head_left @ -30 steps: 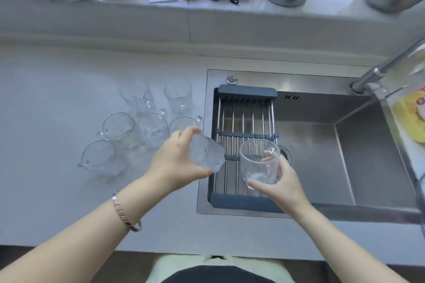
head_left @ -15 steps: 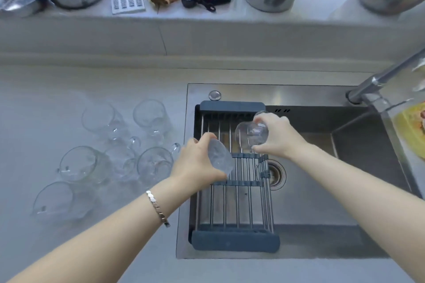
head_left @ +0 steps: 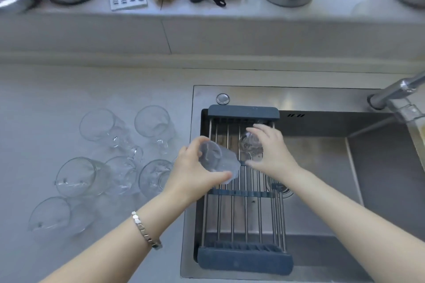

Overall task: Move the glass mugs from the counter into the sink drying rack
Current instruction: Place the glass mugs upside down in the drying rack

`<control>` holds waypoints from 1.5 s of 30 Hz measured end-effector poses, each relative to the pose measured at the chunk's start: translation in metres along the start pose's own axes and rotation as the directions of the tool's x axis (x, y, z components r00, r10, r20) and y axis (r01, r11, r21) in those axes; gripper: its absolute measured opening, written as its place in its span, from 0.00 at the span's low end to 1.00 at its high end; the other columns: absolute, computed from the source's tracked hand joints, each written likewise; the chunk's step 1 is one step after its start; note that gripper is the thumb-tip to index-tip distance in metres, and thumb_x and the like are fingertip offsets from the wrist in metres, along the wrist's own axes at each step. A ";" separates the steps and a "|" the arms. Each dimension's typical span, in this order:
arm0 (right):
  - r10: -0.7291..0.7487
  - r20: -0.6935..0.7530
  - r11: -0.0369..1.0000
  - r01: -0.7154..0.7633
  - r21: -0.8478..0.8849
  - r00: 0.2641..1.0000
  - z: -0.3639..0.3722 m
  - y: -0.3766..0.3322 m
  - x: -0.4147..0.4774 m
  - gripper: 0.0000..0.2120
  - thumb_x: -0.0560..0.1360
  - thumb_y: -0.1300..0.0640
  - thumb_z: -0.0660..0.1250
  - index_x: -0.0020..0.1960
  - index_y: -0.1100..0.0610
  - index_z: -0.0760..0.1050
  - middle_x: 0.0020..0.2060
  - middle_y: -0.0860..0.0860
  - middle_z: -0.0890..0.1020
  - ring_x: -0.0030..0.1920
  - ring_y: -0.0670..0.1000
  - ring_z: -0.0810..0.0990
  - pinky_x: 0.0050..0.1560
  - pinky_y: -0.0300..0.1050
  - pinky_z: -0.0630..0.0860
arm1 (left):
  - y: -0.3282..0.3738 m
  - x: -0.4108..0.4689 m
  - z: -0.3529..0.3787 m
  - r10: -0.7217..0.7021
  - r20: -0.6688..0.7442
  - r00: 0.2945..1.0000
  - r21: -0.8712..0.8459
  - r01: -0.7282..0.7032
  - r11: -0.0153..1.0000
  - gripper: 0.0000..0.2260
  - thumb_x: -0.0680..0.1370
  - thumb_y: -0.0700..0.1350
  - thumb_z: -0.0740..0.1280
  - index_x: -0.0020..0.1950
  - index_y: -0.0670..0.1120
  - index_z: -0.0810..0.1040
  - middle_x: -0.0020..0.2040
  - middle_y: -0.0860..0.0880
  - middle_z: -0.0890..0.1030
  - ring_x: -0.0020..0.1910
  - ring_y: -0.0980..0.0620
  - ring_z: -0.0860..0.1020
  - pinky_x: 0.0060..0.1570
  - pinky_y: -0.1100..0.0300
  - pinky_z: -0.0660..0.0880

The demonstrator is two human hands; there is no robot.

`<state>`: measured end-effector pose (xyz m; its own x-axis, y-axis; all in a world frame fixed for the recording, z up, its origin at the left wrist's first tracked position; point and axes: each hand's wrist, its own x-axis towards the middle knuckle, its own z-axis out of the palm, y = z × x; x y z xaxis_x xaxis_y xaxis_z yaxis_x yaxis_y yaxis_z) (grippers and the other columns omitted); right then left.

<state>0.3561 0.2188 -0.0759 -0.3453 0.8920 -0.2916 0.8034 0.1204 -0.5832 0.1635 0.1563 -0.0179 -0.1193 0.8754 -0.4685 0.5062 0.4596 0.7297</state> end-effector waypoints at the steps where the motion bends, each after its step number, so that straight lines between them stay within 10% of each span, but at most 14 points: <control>1: -0.034 0.078 0.984 0.019 0.177 0.996 -0.004 -0.005 -0.014 0.40 0.64 0.57 0.76 0.69 0.43 0.59 0.69 0.45 0.63 0.70 0.48 0.61 0.70 0.46 0.62 | 0.002 0.001 -0.001 -0.049 -0.002 0.999 -0.106 0.049 0.993 0.25 0.65 0.47 0.77 0.55 0.60 0.68 0.50 0.51 0.73 0.49 0.50 0.76 0.46 0.57 0.76; 5: -0.082 0.082 0.760 0.009 0.650 0.993 -0.009 -0.022 -0.055 0.45 0.58 0.61 0.81 0.61 0.29 0.62 0.63 0.35 0.69 0.61 0.42 0.75 0.60 0.38 0.74 | 0.009 0.007 0.002 -0.204 0.324 0.924 -0.527 0.356 0.772 0.25 0.67 0.56 0.73 0.60 0.50 0.74 0.53 0.46 0.78 0.45 0.48 0.81 0.35 0.59 0.81; 12: -0.002 0.059 0.703 -0.041 0.710 0.998 -0.028 -0.019 -0.063 0.27 0.58 0.51 0.77 0.53 0.36 0.72 0.61 0.45 0.75 0.54 0.50 0.81 0.49 0.49 0.81 | 0.004 0.025 0.011 -0.114 0.602 0.790 -0.396 0.420 0.817 0.23 0.73 0.60 0.66 0.62 0.49 0.75 0.58 0.41 0.81 0.52 0.43 0.82 0.41 0.58 0.80; 17: 0.129 -0.153 0.891 -0.047 0.452 0.980 -0.043 -0.017 -0.049 0.26 0.62 0.59 0.78 0.53 0.39 0.73 0.53 0.42 0.78 0.46 0.47 0.78 0.43 0.35 0.77 | 0.002 0.046 0.015 0.022 0.301 0.953 0.155 -0.072 0.985 0.27 0.80 0.61 0.46 0.61 0.45 0.76 0.57 0.45 0.81 0.53 0.46 0.79 0.51 0.54 0.75; 19: 0.129 -0.230 0.931 -0.038 0.363 0.965 -0.051 -0.018 -0.036 0.26 0.62 0.57 0.78 0.54 0.41 0.73 0.50 0.41 0.77 0.44 0.38 0.75 0.43 0.28 0.72 | -0.008 0.058 0.016 0.179 0.351 0.919 0.577 -0.363 0.731 0.23 0.81 0.57 0.49 0.56 0.44 0.77 0.53 0.45 0.80 0.52 0.46 0.78 0.51 0.53 0.74; 23: 0.113 -0.261 0.962 -0.040 0.271 0.959 -0.052 -0.029 -0.004 0.27 0.63 0.54 0.77 0.60 0.48 0.74 0.53 0.45 0.75 0.46 0.42 0.72 0.52 0.38 0.70 | -0.031 0.076 0.023 -0.033 0.569 0.822 0.812 -0.554 0.184 0.17 0.79 0.45 0.61 0.68 0.44 0.70 0.70 0.46 0.68 0.71 0.47 0.62 0.68 0.49 0.64; 28: 0.097 -0.122 0.991 -0.085 0.100 0.988 -0.023 -0.050 0.033 0.30 0.66 0.49 0.73 0.66 0.50 0.69 0.62 0.51 0.74 0.62 0.52 0.72 0.56 0.44 0.69 | -0.033 0.079 0.021 -0.096 0.551 0.829 0.833 -0.554 -0.006 0.22 0.79 0.46 0.61 0.73 0.49 0.64 0.77 0.48 0.60 0.77 0.45 0.49 0.74 0.44 0.53; 34: 0.207 0.046 0.958 -0.193 -0.213 0.977 0.022 -0.060 0.058 0.31 0.68 0.47 0.70 0.68 0.51 0.65 0.62 0.55 0.72 0.61 0.59 0.73 0.54 0.51 0.74 | -0.038 0.079 0.018 -0.096 0.545 0.833 0.837 -0.547 0.005 0.22 0.81 0.50 0.58 0.74 0.50 0.60 0.78 0.49 0.57 0.78 0.46 0.48 0.73 0.44 0.52; 39: 0.266 -0.133 0.939 -0.288 -0.186 0.955 0.045 -0.068 0.061 0.25 0.73 0.48 0.67 0.64 0.59 0.66 0.60 0.60 0.71 0.59 0.62 0.71 0.54 0.53 0.72 | -0.033 0.071 0.014 -0.112 0.540 0.834 0.841 -0.539 0.040 0.21 0.81 0.50 0.58 0.73 0.47 0.63 0.75 0.47 0.63 0.78 0.46 0.48 0.73 0.44 0.50; 45: 0.231 -0.184 0.971 -0.239 -0.021 0.955 0.029 -0.076 0.047 0.17 0.76 0.55 0.61 0.63 0.60 0.69 0.60 0.59 0.72 0.58 0.59 0.74 0.52 0.49 0.72 | -0.031 0.030 -0.030 0.535 0.260 0.804 0.742 -0.521 0.423 0.16 0.74 0.47 0.57 0.47 0.42 0.82 0.52 0.46 0.84 0.62 0.45 0.78 0.61 0.53 0.70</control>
<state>0.2650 0.2393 -0.0674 -0.0554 0.9601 -0.2740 0.8724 -0.0869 -0.4809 0.1190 0.1733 -0.0398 0.3967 0.9106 -0.1156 0.9096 -0.3730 0.1831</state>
